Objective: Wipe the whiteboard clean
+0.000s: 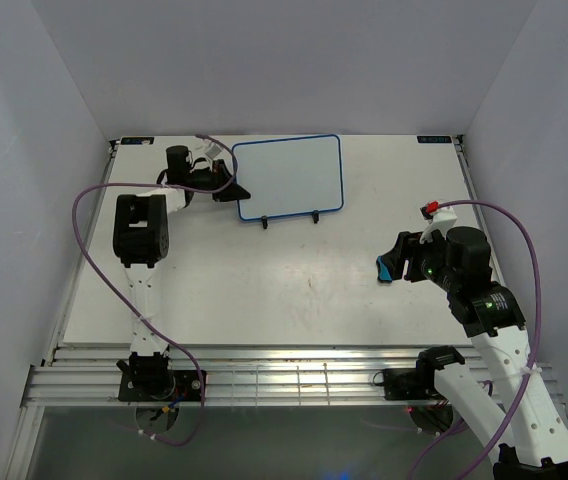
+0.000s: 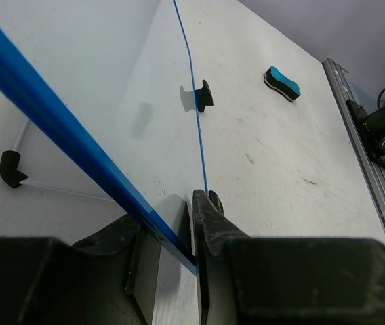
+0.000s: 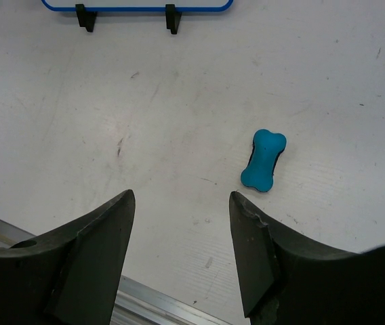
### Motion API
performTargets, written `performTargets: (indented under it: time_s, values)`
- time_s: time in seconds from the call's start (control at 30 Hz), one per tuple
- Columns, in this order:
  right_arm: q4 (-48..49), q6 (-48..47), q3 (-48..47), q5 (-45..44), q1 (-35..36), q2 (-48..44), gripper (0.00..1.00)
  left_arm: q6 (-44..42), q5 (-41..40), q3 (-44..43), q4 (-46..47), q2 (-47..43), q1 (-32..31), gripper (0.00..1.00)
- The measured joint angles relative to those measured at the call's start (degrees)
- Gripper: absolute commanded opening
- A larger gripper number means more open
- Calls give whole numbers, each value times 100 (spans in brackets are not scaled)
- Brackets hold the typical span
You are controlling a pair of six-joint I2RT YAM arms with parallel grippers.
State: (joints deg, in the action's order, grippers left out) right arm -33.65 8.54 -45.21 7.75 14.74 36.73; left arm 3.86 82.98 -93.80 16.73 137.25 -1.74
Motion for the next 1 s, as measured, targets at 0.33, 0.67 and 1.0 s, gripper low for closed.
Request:
performTargets:
  time_s: [0.33, 0.67, 1.0]
  values:
    - [42, -2, -2, 17, 0, -11, 64, -28, -192, 81, 0, 0, 13, 35]
    - [61, -2, 0, 35, 0, -15, 64, -155, -439, 225, 26, -9, 120, 48]
    - [63, -2, 0, 39, 0, -15, 64, -170, -693, 350, 42, -195, 149, 98]
